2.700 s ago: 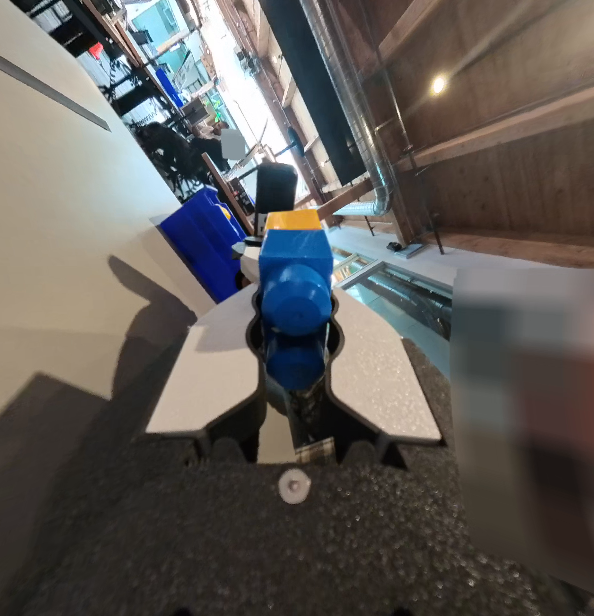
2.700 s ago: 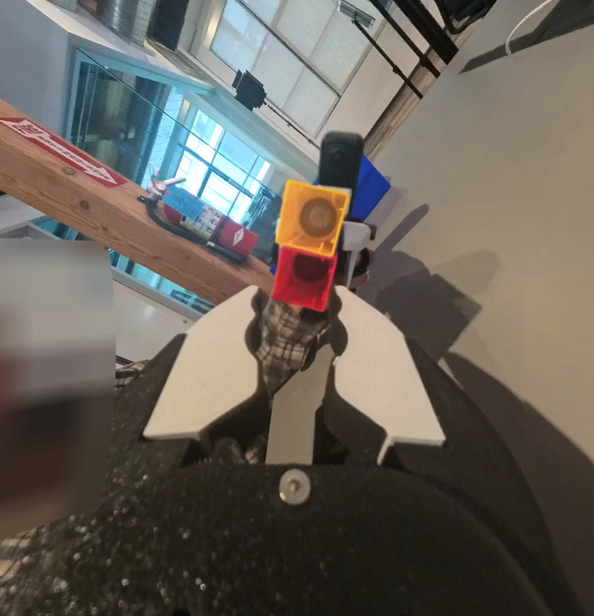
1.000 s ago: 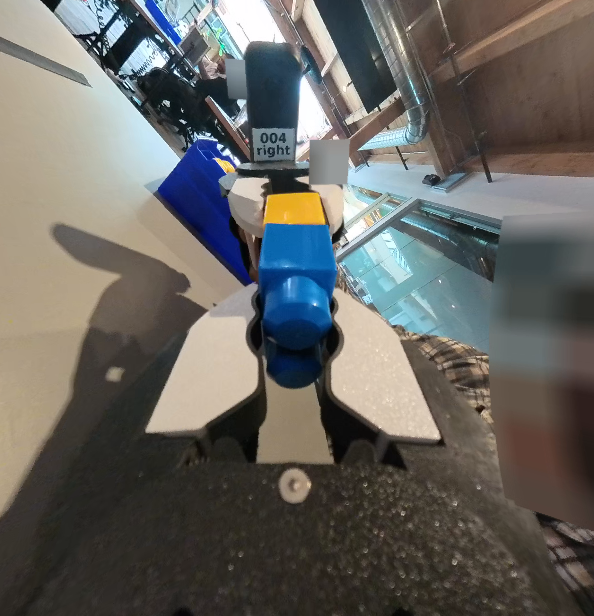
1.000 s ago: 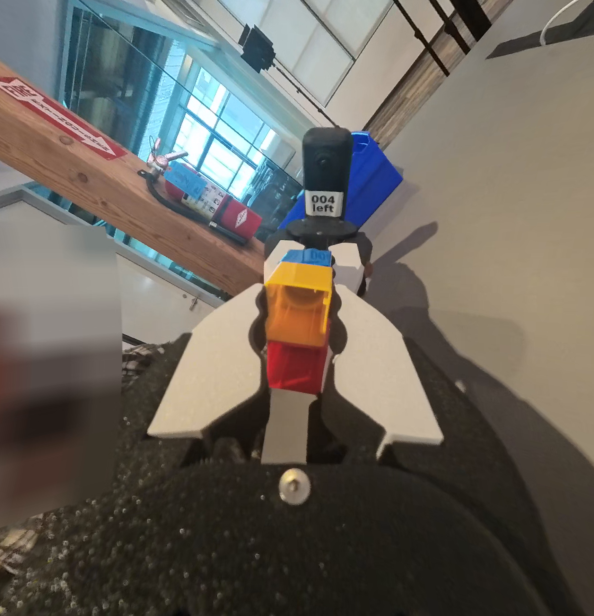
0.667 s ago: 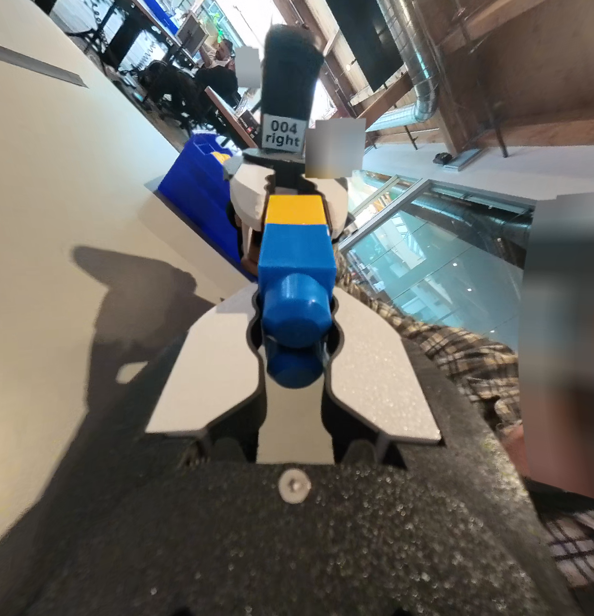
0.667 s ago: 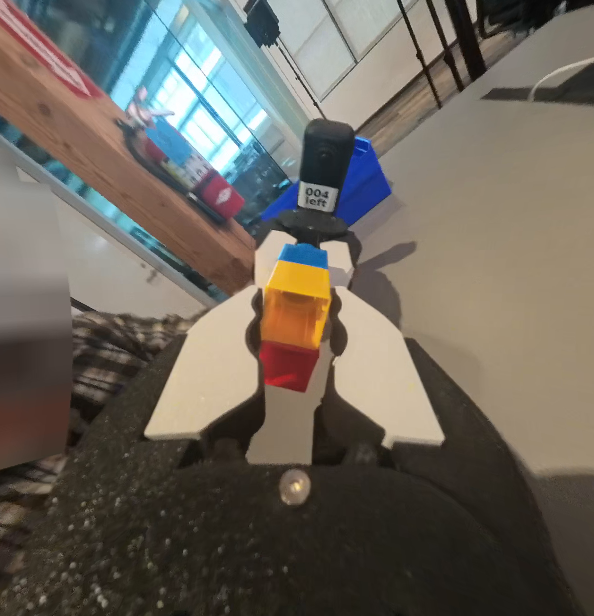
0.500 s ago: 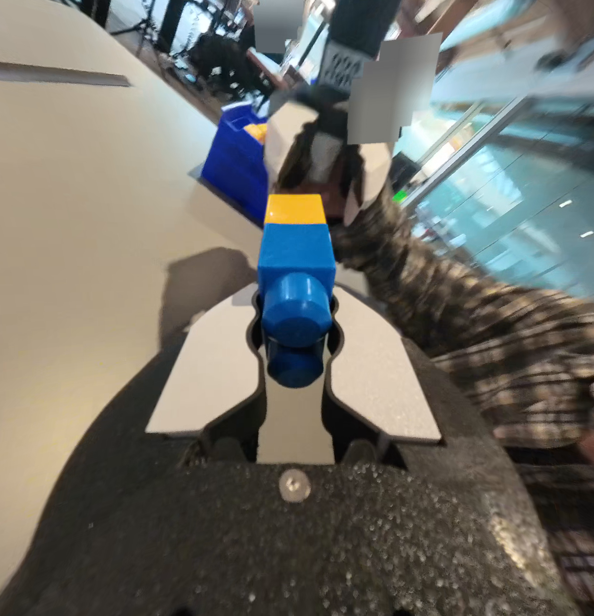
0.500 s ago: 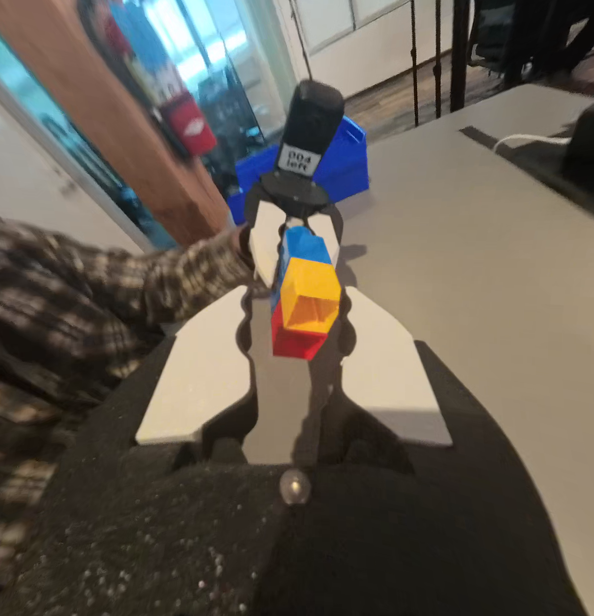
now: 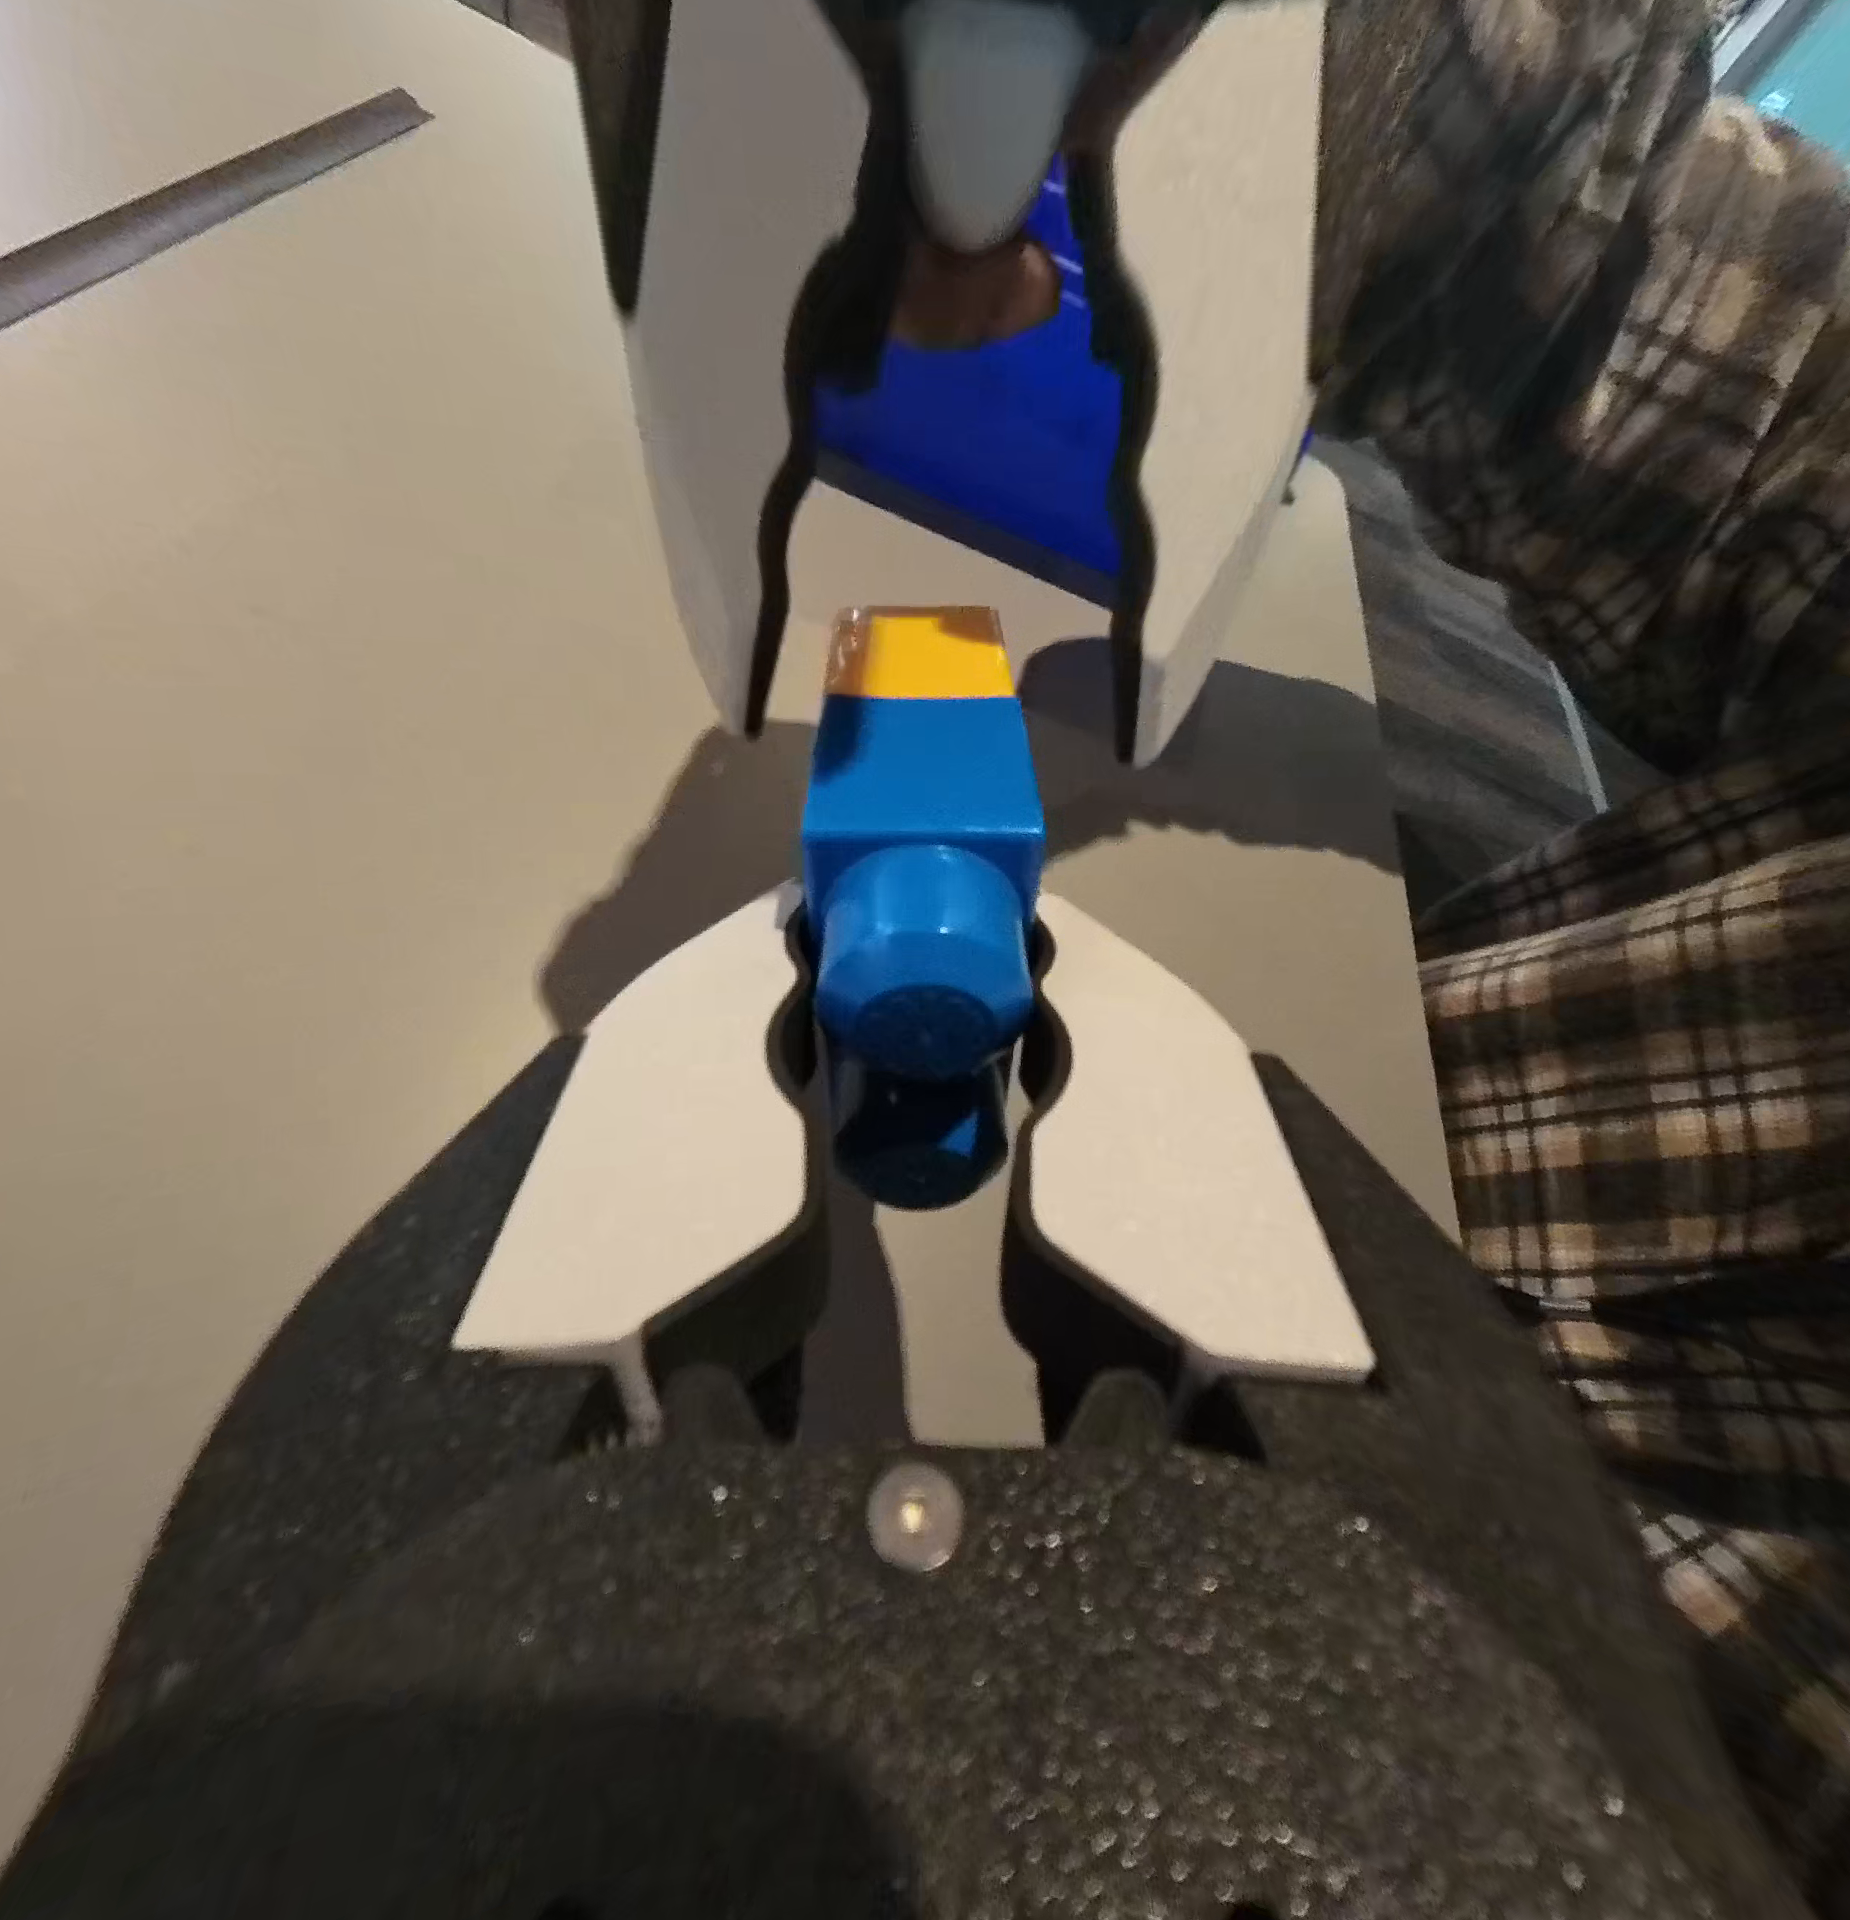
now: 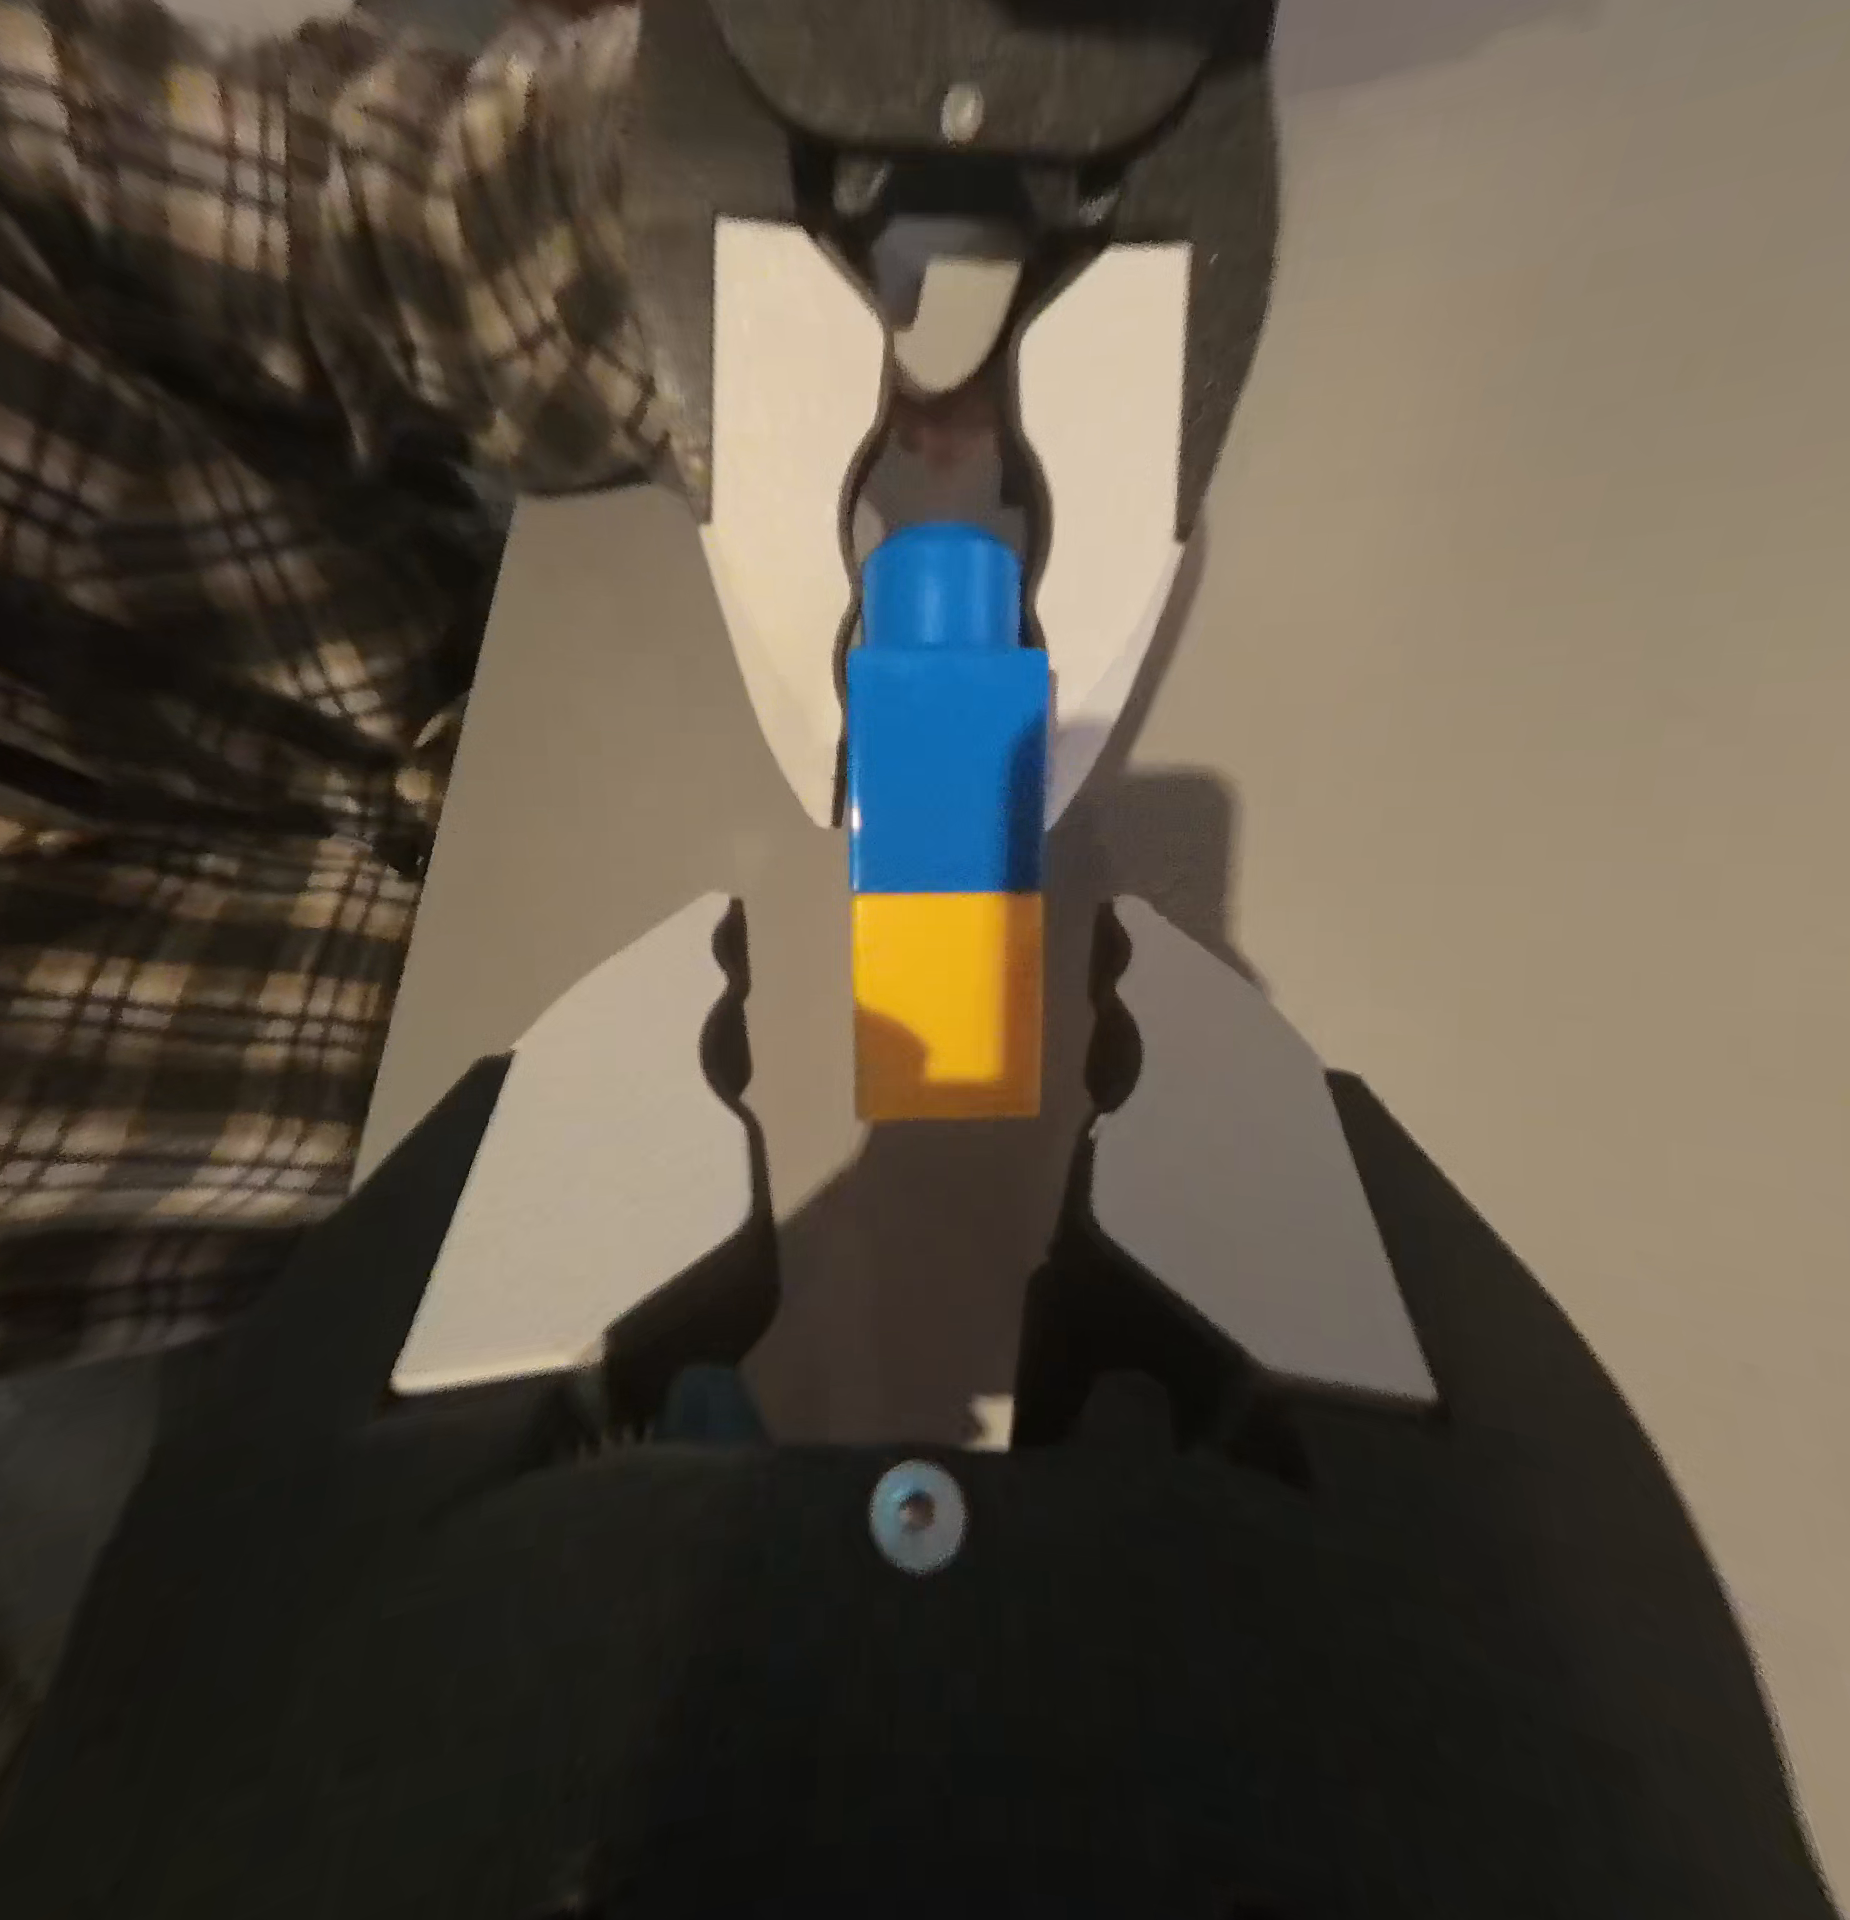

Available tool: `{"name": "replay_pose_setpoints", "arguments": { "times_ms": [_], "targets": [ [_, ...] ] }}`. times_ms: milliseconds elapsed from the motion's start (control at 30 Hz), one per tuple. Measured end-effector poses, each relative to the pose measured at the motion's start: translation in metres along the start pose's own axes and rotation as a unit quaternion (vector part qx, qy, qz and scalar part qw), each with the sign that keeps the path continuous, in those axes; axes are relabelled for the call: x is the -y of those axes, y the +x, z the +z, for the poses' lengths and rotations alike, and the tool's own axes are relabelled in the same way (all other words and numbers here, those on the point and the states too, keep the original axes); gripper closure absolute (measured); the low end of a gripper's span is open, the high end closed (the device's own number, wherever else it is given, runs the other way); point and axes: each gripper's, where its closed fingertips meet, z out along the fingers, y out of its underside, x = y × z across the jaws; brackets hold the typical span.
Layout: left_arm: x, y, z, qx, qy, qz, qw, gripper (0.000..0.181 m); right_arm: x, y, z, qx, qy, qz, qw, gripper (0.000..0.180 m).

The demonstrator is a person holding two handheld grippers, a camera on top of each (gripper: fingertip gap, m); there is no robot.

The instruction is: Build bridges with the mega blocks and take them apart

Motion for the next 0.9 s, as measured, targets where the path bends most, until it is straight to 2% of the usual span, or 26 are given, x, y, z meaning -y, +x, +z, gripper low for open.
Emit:
{"name": "replay_pose_setpoints", "arguments": {
  "times_ms": [33,67,167,333,500,633,800,900],
  "targets": [
    [0.002,0.003,-0.001,-0.012,0.009,-0.003,1.0,0.144,-0.002,-0.002,0.006,0.013,-0.014,0.001,1.0,0.124],
    [0.007,0.007,-0.003,-0.026,0.023,-0.009,0.999,0.145,-0.003,-0.005,0.01,0.03,-0.023,0.004,0.999,0.143],
    [0.021,0.011,-0.015,-0.061,0.081,-0.031,0.994,0.144,0.001,-0.008,0.017,0.049,0.01,0.018,0.999,0.143],
    [0.049,0.0,-0.049,-0.134,0.222,-0.12,0.958,0.131,0.014,0.0,-0.003,0.038,0.216,0.048,0.974,0.144],
    [0.052,-0.014,-0.05,-0.126,0.264,-0.152,0.944,0.112,0.017,0.017,-0.033,0.022,0.418,0.133,0.898,0.144],
    [0.05,-0.011,-0.033,-0.115,0.26,-0.143,0.948,0.107,0.016,0.011,-0.03,0.016,0.459,0.132,0.878,0.144],
    [0.05,-0.002,-0.025,-0.135,0.258,-0.142,0.946,0.116,0.017,0.001,-0.01,0.031,0.44,0.125,0.889,0.144],
    [0.049,-0.005,-0.026,-0.134,0.259,-0.147,0.945,0.117,0.02,0.0,-0.009,0.041,0.453,0.129,0.881,0.144]
  ]
}}
